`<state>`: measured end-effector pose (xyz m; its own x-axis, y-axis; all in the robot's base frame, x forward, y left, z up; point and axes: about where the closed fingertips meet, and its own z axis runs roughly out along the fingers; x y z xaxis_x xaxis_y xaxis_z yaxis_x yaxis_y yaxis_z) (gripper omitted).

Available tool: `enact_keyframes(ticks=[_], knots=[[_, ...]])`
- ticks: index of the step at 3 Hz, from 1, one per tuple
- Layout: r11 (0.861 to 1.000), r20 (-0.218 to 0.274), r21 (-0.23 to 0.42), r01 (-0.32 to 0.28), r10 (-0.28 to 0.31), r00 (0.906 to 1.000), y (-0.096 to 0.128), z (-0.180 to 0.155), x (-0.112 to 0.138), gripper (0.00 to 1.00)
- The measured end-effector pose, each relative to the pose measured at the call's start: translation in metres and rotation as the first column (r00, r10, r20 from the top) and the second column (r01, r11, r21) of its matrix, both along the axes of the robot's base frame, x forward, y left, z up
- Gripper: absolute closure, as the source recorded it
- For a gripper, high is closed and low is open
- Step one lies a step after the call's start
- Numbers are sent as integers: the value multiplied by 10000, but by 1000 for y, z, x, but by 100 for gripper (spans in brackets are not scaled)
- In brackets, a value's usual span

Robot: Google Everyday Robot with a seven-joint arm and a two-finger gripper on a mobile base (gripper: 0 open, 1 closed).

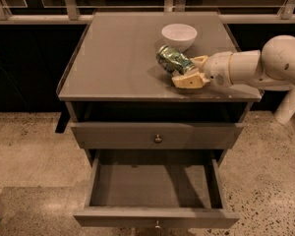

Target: Pick green can from middle drawer and place on counter

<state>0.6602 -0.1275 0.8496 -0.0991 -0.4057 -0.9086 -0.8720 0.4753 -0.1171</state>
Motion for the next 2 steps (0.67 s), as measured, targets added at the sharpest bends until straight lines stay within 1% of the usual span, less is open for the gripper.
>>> enact_keyframes(ticks=[1,2], knots=[[10000,0,0,-1,1,10000,0,0,0,17],[10000,0,0,-2,2,10000,0,0,0,0]])
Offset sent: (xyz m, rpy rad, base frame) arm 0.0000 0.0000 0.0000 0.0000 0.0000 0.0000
